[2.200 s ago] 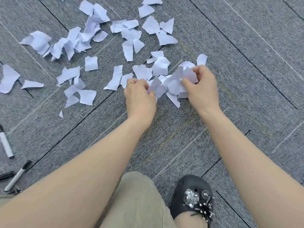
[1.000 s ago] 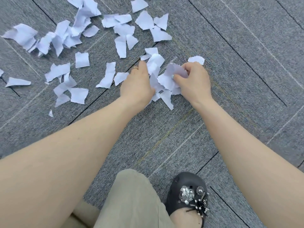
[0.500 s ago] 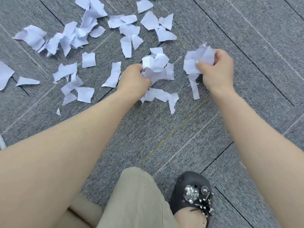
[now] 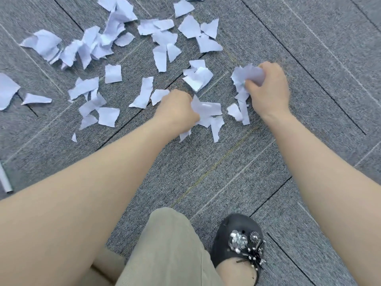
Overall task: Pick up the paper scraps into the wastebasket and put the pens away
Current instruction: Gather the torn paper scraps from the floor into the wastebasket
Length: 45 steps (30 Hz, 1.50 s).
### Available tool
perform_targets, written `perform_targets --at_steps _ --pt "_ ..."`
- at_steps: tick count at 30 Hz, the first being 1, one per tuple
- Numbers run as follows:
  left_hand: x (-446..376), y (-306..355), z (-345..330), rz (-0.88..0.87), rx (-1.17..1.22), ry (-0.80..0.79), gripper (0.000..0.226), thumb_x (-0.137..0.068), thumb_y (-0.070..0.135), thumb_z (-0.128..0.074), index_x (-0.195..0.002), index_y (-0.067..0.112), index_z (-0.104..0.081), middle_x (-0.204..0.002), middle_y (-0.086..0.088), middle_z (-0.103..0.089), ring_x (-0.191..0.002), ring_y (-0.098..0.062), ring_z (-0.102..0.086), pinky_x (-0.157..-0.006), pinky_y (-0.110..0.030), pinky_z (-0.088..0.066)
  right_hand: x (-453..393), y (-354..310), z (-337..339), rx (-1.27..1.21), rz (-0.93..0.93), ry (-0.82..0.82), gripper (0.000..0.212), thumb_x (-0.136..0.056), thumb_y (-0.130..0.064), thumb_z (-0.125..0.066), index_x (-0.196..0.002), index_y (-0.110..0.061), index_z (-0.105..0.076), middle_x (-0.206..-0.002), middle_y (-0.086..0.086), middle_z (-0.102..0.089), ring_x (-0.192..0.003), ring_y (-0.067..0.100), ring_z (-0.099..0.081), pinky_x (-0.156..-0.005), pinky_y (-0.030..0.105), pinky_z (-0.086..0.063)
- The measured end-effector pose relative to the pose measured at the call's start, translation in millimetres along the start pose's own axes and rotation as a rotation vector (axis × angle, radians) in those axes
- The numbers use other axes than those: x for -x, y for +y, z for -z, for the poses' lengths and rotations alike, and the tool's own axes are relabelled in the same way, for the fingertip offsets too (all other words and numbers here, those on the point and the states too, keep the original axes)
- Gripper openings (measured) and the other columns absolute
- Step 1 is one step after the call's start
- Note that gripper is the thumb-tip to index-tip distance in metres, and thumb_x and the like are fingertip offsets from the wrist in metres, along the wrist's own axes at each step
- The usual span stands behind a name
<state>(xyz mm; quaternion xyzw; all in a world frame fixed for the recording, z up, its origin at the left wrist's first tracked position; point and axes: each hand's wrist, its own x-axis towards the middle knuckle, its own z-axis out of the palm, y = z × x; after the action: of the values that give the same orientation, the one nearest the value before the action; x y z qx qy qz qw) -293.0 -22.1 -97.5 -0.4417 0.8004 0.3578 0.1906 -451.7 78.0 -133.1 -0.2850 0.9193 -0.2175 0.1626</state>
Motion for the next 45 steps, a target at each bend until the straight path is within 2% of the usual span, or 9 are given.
perform_targets --at_steps 4,9,14,20,24,29,36,40,45 --pt "6.4 -8.5 -17.5 -0.125 -0.174 0.104 0.007 -0.085 0.002 -0.054 -0.09 0.006 -0.058 -0.125 -0.015 -0.044 -0.115 -0.033 -0.044 -0.089 -0.042 -0.044 4.9 -2.8 4.1 -0.378 -0.158 0.071 0.018 -0.08 -0.007 -0.056 -0.094 -0.015 -0.048 -0.083 -0.006 -0.048 -0.07 0.011 -0.045 -0.056 0.019 -0.033" --pt "7.6 -14.0 -22.5 -0.162 -0.174 0.184 0.016 -0.084 -0.002 -0.052 -0.098 0.004 -0.051 -0.118 -0.016 -0.047 -0.103 -0.036 -0.05 -0.082 -0.046 -0.046 31.5 -4.3 16.9 -0.849 -0.474 0.126 0.042 -0.082 -0.002 -0.063 -0.12 -0.008 -0.046 -0.099 -0.006 -0.06 -0.081 -0.002 -0.059 -0.074 0.009 -0.05" --pt "6.2 -12.1 -22.3 -0.097 -0.076 0.15 0.027 -0.084 -0.003 -0.048 -0.109 0.006 -0.044 -0.101 -0.018 -0.058 -0.094 -0.037 -0.054 -0.076 -0.043 -0.042 64.5 -5.1 -3.7 -0.415 -0.335 -0.082 0.051 -0.08 -0.011 -0.066 -0.127 -0.012 -0.048 -0.104 -0.004 -0.055 -0.093 0.012 -0.055 -0.079 0.023 -0.039" --pt "3.8 -11.9 -20.8 -0.03 -0.064 0.087 0.031 -0.083 0.0 -0.051 -0.062 0.016 -0.034 -0.083 -0.008 -0.051 -0.091 -0.036 -0.057 -0.069 -0.035 -0.038 73.1 -6.5 -14.0 -0.268 -0.217 -0.048 0.034 -0.08 -0.013 -0.064 -0.113 -0.014 -0.053 -0.1 -0.006 -0.052 -0.092 0.014 -0.047 -0.066 0.021 -0.026" --pt "5.1 -11.8 -19.3 -0.022 0.052 0.085 0.018 -0.086 0.003 -0.053 -0.102 0.008 -0.059 -0.098 -0.013 -0.062 -0.09 -0.034 -0.06 -0.068 -0.033 -0.041 72.3 -9.1 -13.7 -0.156 -0.236 -0.068 0.043 -0.078 -0.019 -0.067 -0.117 -0.012 -0.052 -0.12 0.007 -0.048 -0.109 0.026 -0.05 -0.097 0.04 -0.038" --pt "1.6 -5.4 -7.2 0.097 0.302 -0.048 0.028 -0.084 0.01 -0.062 -0.11 -0.001 -0.061 -0.087 -0.017 -0.067 -0.078 -0.032 -0.066 -0.073 -0.037 -0.054 75.2 -6.5 -14.8 -0.049 -0.17 -0.08 0.033 -0.082 -0.021 -0.063 -0.112 -0.009 -0.055 -0.126 0.008 -0.044 -0.116 0.029 -0.042 -0.1 0.04 -0.031" --pt "-8.6 -20.1 8.0 0.199 0.385 0.009 0.04 -0.082 0.012 -0.068 -0.116 -0.003 -0.056 -0.105 -0.021 -0.067 -0.1 -0.032 -0.064 -0.095 -0.042 -0.049 74.5 -10.7 -10.6 -0.081 -0.061 -0.115 0.013 -0.084 -0.011 -0.055 -0.097 -0.009 -0.053 -0.089 0.005 -0.054 -0.082 0.026 -0.047 -0.065 0.033 -0.031" --pt "-7.7 -24.0 7.8 0.19 0.414 -0.026 0.024 -0.083 0.009 -0.065 -0.105 0.002 -0.057 -0.078 -0.017 -0.063 -0.088 -0.028 -0.065 -0.076 -0.032 -0.052 76.5 -16.0 -6.7 -0.442 -0.291 -0.077 0.028 -0.08 -0.008 -0.059 -0.107 -0.015 -0.052 -0.095 -0.003 -0.056 -0.078 0.013 -0.052 -0.067 0.028 -0.039" --pt "-6.4 -26.8 4.2 0.181 0.403 -0.046 0.029 -0.082 0.013 -0.065 -0.104 -0.004 -0.061 -0.099 -0.026 -0.066 -0.097 -0.038 -0.065 -0.094 -0.046 -0.05 93.9 -32.6 -17.2 -0.64 -0.45 -0.208 0.034 -0.08 -0.006 -0.064 -0.111 -0.013 -0.052 -0.094 -0.004 -0.057 -0.077 0.009 -0.055 -0.063 0.018 -0.043"
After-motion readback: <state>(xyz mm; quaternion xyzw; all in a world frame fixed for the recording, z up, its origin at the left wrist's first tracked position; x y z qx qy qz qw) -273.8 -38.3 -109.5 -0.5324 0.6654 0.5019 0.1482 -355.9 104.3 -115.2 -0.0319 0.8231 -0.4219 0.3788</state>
